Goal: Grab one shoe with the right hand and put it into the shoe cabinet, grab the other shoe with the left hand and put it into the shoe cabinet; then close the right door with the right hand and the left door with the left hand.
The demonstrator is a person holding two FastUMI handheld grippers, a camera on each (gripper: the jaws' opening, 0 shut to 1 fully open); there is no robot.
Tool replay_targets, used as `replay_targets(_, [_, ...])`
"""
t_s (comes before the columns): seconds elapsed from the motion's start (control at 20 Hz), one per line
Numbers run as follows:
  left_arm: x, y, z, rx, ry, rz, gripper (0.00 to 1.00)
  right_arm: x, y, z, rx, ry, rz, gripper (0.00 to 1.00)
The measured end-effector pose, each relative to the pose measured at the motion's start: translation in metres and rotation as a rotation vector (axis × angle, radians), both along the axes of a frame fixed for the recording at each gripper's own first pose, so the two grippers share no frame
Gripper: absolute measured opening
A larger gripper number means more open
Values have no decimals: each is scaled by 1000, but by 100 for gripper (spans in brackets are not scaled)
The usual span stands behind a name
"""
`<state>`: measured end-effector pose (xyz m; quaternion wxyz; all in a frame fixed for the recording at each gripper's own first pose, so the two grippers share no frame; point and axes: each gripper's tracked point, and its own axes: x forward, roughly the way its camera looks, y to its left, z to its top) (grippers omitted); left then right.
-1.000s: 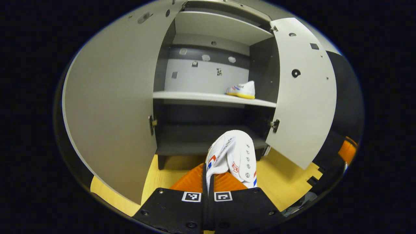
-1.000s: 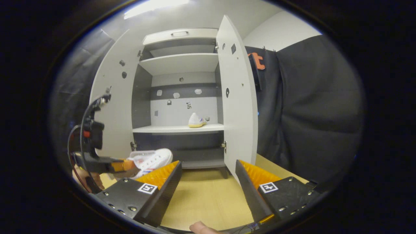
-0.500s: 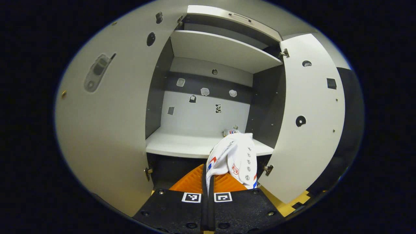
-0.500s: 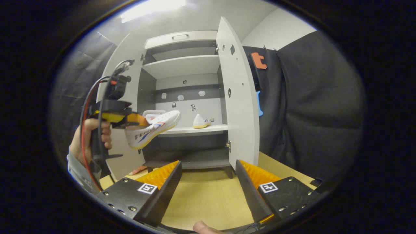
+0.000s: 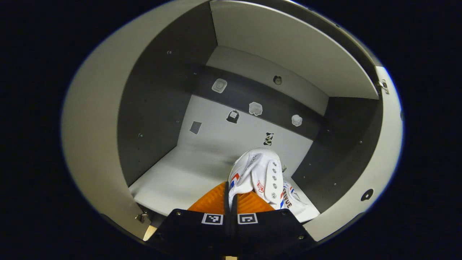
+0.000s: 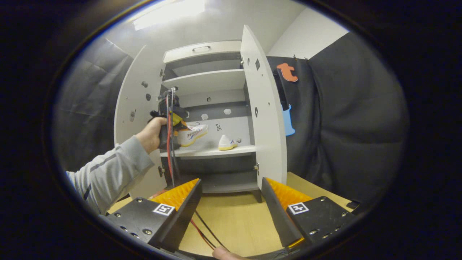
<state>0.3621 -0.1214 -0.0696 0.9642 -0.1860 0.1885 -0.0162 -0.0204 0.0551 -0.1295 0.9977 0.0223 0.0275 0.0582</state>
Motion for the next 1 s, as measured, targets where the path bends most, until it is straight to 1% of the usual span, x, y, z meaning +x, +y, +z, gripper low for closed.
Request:
replay_targets(0.05, [12, 3, -2, 13, -1, 11, 1, 0, 0, 4, 5, -11, 3, 98])
replay_targets(0.2, [43, 9, -11, 90, -17, 23, 0, 2, 2, 8, 6, -32, 11, 99])
replay_targets(0.25, [49, 12, -19, 110, -3, 30, 0, 3, 2, 7, 6, -33, 10, 98])
replay_targets(0.3, [55, 16, -27, 123, 11, 53, 0, 4, 2, 6, 6, -30, 11, 98])
replay_targets(0.4, [61, 30, -42, 177, 48, 102, 1, 6, 1, 0, 9, -9, 7, 98])
replay_targets(0.5, [64, 40, -57, 221, 94, 128, 1, 7, 4, 0, 13, -7, 18, 98])
replay_targets(0.65, [67, 36, -61, 250, 107, 89, 1, 7, 4, -3, 17, 5, 15, 98])
replay_targets(0.7, [68, 28, -59, 255, 103, 42, 2, 6, 4, -4, 16, 9, 13, 98])
replay_targets(0.75, [68, 28, -56, 292, 95, 29, 11, 6, 4, -3, 11, 8, 11, 98])
replay_targets(0.8, [68, 29, -55, 318, 98, 26, 15, 4, 4, 0, 5, -3, 10, 98])
replay_targets(0.85, [64, 31, -55, 336, 115, 28, 24, 3, 2, 3, -2, -11, 4, 98])
replay_targets(0.9, [61, 31, -54, 340, 125, 27, 48, 1, 1, 4, -8, -16, -1, 98])
replay_targets(0.95, [55, 32, -55, 360, 144, 13, 46, -1, 1, 8, -7, -25, -2, 98])
replay_targets(1.0, [52, 34, -54, 391, 147, -8, 57, -3, 0, 10, -2, -29, -5, 98])
